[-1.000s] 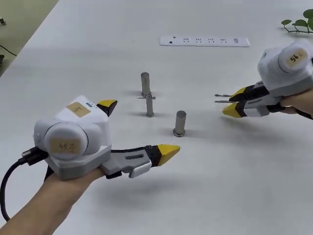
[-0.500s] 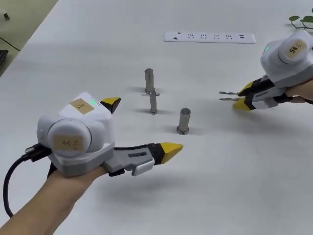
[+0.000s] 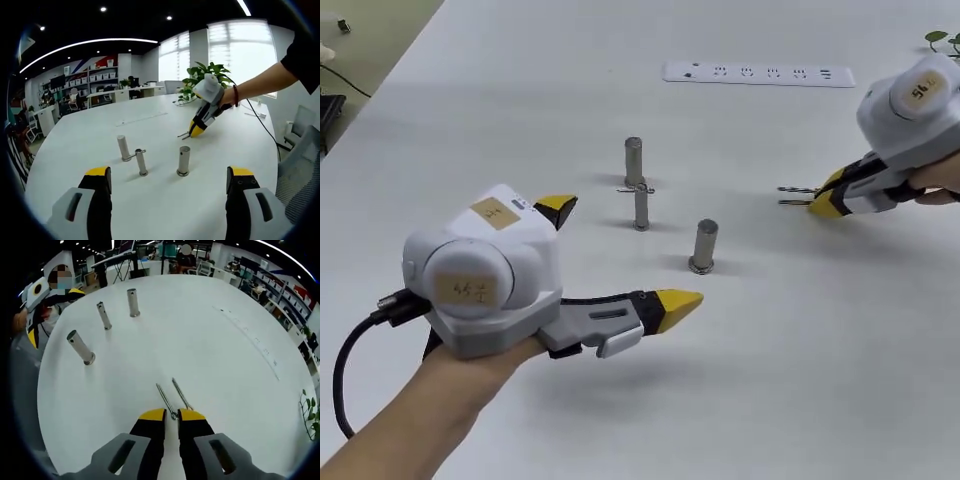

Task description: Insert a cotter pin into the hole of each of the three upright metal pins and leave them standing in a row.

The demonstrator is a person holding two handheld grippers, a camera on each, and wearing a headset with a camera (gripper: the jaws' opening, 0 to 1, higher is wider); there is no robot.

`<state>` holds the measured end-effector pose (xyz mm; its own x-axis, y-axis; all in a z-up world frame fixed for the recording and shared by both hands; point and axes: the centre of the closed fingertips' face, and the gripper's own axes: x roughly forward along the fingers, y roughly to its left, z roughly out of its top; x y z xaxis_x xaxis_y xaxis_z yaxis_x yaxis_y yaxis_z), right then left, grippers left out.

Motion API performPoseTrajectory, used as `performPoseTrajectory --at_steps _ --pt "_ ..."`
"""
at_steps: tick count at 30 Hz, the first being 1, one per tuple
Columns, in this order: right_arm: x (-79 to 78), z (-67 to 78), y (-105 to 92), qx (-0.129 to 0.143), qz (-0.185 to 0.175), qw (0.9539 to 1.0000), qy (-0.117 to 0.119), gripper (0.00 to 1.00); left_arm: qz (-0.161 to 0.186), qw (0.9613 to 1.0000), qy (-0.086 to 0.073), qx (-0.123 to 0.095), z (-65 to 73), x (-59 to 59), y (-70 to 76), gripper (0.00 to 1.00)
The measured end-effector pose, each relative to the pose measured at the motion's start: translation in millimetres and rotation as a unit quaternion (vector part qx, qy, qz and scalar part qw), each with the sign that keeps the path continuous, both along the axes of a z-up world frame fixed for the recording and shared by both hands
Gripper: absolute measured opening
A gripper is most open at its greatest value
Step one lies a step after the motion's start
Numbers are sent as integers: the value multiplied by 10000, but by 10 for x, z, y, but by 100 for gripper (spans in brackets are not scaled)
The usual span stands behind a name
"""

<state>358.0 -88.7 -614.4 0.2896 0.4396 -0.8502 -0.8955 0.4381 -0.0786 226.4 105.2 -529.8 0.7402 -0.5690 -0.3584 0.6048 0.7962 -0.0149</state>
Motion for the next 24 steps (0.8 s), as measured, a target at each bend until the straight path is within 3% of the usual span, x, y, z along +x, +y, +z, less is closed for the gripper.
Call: performPoseTrajectory --at_steps 9,13,24 --pt "-19 1 8 -234 241 9994 126 0 -12 10000 27 15 -13 -4 5 94" --pt "-61 19 74 -432 439 9981 77 0 -28 10000 59 26 -27 -9 6 93" --pt "-42 30 58 -466 628 9969 -91 0 -43 9998 203 48 -75 -27 26 89"
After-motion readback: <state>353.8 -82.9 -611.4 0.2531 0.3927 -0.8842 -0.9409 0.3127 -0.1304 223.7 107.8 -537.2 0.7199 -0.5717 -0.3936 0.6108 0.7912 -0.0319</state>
